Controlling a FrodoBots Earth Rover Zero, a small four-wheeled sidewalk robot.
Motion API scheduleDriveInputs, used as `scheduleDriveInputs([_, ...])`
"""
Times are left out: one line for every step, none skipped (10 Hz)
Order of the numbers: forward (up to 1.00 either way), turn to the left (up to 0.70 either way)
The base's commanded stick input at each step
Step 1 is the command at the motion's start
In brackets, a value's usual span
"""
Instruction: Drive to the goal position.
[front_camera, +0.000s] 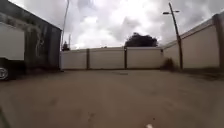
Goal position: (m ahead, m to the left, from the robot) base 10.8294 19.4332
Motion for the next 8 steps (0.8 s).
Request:
scheduleDriveInputs([0.3,0.0])
scheduleDriveInputs([0.3,0.0])
scheduleDriveInputs([0.3,0.0])
scheduleDriveInputs([0.3,0.0])
scheduleDriveInputs([0.3,0.0])
scheduleDriveInputs([0.3,0.0])
scheduleDriveInputs([0.3,0.0])
scheduleDriveInputs([0.3,0.0])
